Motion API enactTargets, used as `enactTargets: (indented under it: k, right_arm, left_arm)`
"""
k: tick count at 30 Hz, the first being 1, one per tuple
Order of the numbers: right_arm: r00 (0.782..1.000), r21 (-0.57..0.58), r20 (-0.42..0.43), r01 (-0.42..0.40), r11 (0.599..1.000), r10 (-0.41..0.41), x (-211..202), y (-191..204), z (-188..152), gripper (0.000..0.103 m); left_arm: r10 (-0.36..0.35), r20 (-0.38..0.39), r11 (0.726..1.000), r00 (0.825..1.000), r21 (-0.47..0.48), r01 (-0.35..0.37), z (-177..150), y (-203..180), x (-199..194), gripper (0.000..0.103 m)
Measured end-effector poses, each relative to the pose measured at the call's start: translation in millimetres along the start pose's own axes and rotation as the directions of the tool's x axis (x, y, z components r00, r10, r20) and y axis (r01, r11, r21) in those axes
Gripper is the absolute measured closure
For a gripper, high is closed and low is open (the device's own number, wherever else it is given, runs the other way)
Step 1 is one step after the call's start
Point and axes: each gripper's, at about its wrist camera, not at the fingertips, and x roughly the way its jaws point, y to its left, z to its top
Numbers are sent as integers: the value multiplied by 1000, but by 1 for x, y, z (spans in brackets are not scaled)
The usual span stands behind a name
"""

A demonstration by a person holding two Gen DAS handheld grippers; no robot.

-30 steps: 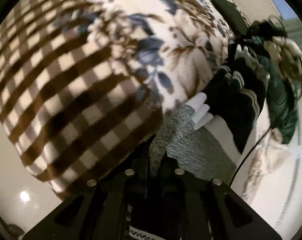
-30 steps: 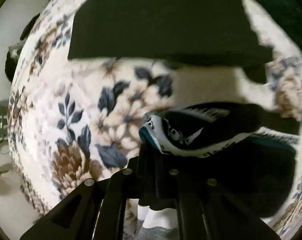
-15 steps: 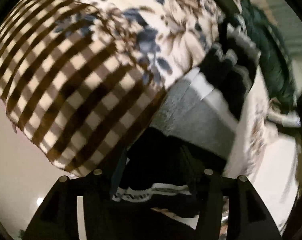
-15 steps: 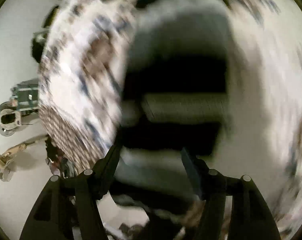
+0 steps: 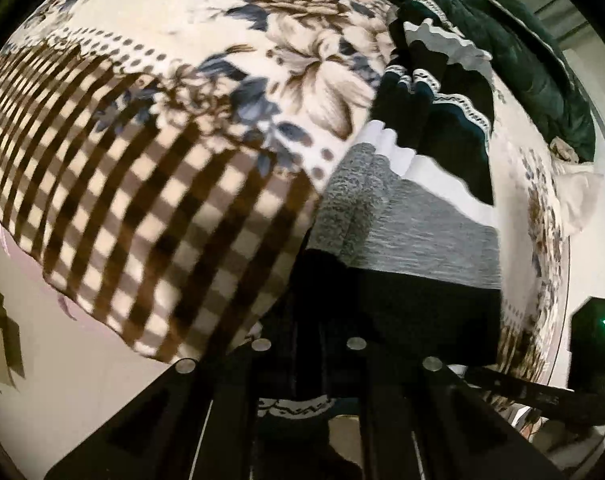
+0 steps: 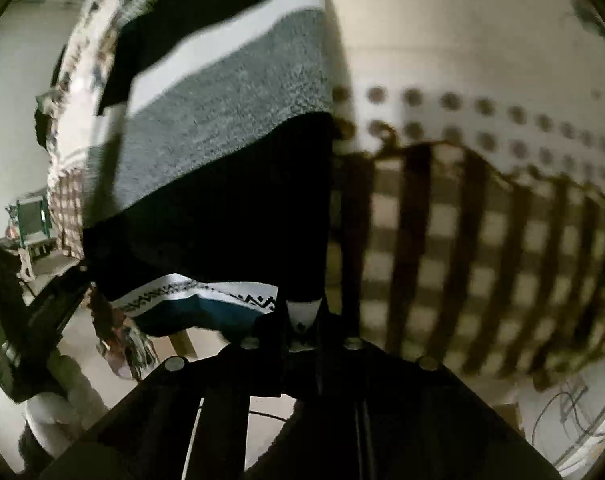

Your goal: Fold small clothes

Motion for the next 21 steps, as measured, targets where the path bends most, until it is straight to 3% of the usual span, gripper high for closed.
enactTargets:
  k: [3, 6, 7, 8, 9, 10, 11, 12, 15, 17, 21]
  right_arm:
    - [999, 3, -26, 30, 1000, -30, 12, -4, -6, 93]
    - [995, 0, -92, 43, 999, -43, 25, -5, 3, 89]
    - [995, 9, -100, 14, 1000, -13, 18, -6, 8, 82]
    - [995, 15, -96, -5, 1000, 6, 14, -5, 12, 67]
    - [997, 26, -64, -28, 999, 30, -2, -6, 16, 59]
    - [998, 31, -42, -37, 999, 38, -13, -8, 21, 53]
    - [999, 38, -17, -46, 998, 46, -27, -12, 24, 53]
    - [999, 58, 20, -45, 997, 44, -45, -13, 36, 53]
    - [993, 111, 96, -84, 990, 74, -75, -16, 70, 52]
    - [985, 125, 154, -102, 987, 83, -85, -9, 111, 48]
    - [970, 145, 229, -112, 983, 76, -78, 0, 191, 48]
  left_arm:
    - [-13, -88, 999, 996, -30, 11, 2, 18, 27, 95]
    - [-61, -115, 997, 992, -50, 56, 10, 18, 10, 88]
    - [-76, -96, 996, 992, -46, 72, 14, 17, -3, 87]
    - [-109, -61, 993, 992, -46, 107, 20, 14, -22, 81]
    - [-129, -40, 991, 991, -45, 127, 26, 12, -33, 75]
    - [-153, -8, 988, 988, -41, 152, 37, 8, -44, 60]
    - [-172, 22, 984, 985, -38, 172, 53, 3, -50, 46]
    - [-190, 37, 981, 981, -38, 192, 69, 0, -50, 44]
    - [-251, 65, 968, 966, -5, 251, 139, -23, -27, 44]
    - [-280, 75, 960, 957, 42, 277, 190, -46, -2, 44]
    - [-299, 14, 945, 954, 143, 294, 256, -89, 53, 45]
